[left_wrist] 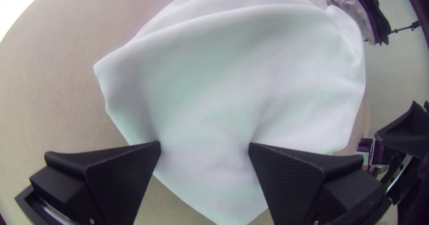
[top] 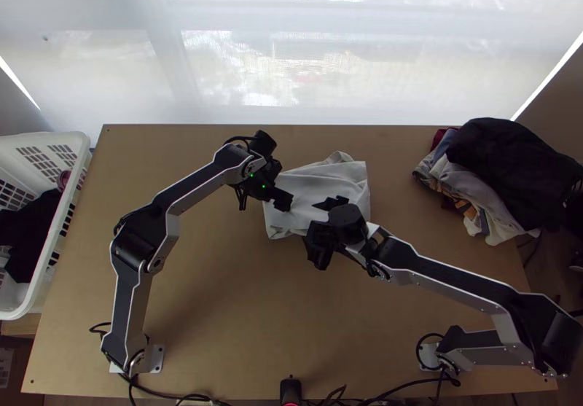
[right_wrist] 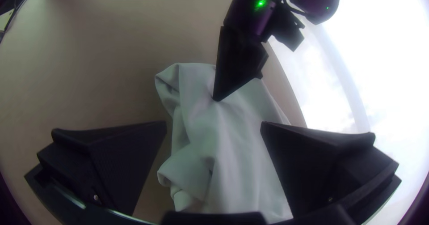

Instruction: Fold the t-shirt

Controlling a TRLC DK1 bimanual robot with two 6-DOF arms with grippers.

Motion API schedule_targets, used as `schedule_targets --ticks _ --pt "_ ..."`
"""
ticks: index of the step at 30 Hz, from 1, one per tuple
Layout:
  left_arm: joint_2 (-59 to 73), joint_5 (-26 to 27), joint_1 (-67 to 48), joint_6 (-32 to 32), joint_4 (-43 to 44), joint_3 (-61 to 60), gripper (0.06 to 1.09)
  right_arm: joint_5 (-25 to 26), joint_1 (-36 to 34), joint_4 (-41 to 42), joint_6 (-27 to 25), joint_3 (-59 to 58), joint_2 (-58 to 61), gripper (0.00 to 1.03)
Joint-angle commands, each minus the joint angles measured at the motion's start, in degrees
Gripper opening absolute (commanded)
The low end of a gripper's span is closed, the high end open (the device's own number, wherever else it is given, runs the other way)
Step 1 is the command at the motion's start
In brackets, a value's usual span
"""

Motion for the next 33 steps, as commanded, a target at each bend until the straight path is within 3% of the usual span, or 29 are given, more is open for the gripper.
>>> schedule_targets --ticks 1,10,23,33 --pt "0.6 -0.3 -0.2 0.0 0.3 -0.1 1.02 1.4 2.6 6.7 -2.7 -2.3 4.8 0.98" --pt "0.7 -0.3 -0.2 0.0 0.5 0.1 1.02 3.0 3.7 10.2 -4.1 -2.5 11.6 0.98" --pt "-0.5 -0.3 -0.1 0.2 0.0 0.1 1.02 8.9 -2.5 18.0 -10.6 -0.6 19.2 0.98" --pt "-0.7 -0.4 -0.8 0.3 -0.3 0.1 1.02 9.3 -5.2 19.4 -11.5 2.7 25.2 0.98"
